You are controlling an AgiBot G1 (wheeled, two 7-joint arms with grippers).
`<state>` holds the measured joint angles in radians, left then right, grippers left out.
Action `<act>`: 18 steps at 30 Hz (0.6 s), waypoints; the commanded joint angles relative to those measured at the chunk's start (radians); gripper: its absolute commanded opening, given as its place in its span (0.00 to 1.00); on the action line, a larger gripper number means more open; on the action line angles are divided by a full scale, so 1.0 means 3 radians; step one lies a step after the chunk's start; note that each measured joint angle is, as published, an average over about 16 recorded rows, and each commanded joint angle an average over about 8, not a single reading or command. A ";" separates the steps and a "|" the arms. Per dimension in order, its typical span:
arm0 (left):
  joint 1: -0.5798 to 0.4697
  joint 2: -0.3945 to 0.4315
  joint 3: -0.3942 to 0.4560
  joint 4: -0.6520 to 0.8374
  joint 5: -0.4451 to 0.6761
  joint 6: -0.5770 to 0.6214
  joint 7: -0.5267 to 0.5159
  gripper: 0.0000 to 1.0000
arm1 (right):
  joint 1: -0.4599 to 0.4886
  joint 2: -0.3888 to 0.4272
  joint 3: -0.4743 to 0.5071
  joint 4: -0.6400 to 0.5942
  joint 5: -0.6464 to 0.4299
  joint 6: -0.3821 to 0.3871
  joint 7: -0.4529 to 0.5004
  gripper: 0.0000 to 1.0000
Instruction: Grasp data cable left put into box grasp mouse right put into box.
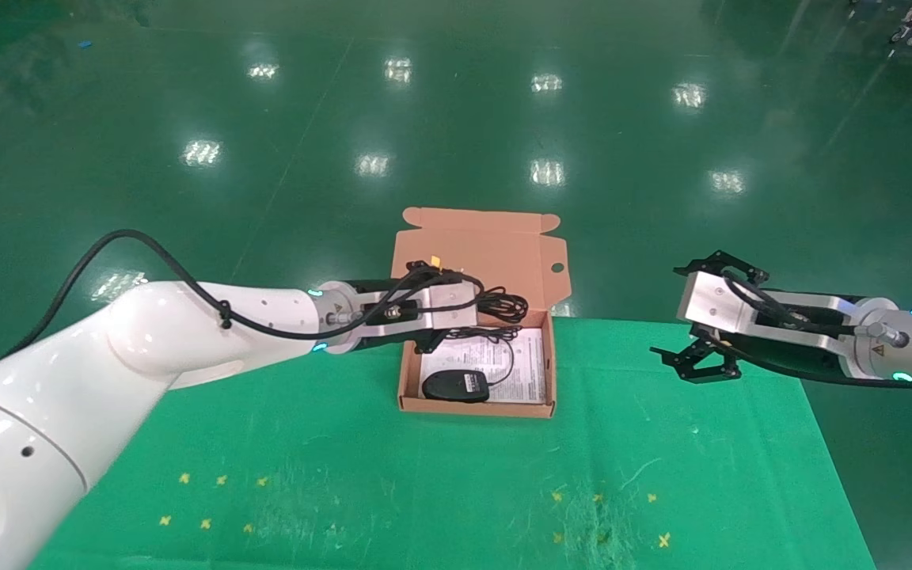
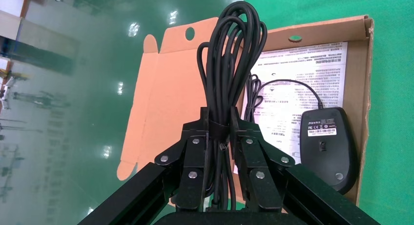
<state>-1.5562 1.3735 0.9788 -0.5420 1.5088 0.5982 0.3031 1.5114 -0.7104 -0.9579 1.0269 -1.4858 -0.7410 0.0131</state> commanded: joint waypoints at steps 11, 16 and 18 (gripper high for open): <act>0.0006 -0.0059 -0.0013 -0.0061 0.0008 0.0010 -0.0015 1.00 | 0.0002 -0.0009 0.0004 -0.0018 0.0013 -0.0002 -0.0012 1.00; -0.0058 -0.0134 -0.0008 -0.0124 0.0007 -0.0063 -0.0101 1.00 | 0.0036 0.0003 0.0023 0.0010 -0.0006 0.0037 -0.0036 1.00; -0.0131 -0.0163 -0.0015 -0.0135 0.0026 -0.0122 -0.0143 1.00 | 0.0074 0.0016 0.0039 0.0032 -0.0027 0.0065 -0.0055 1.00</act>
<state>-1.6030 1.3260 0.9729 -0.5786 1.5206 0.5584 0.2653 1.5395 -0.7043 -0.9490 1.0370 -1.5042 -0.7241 -0.0062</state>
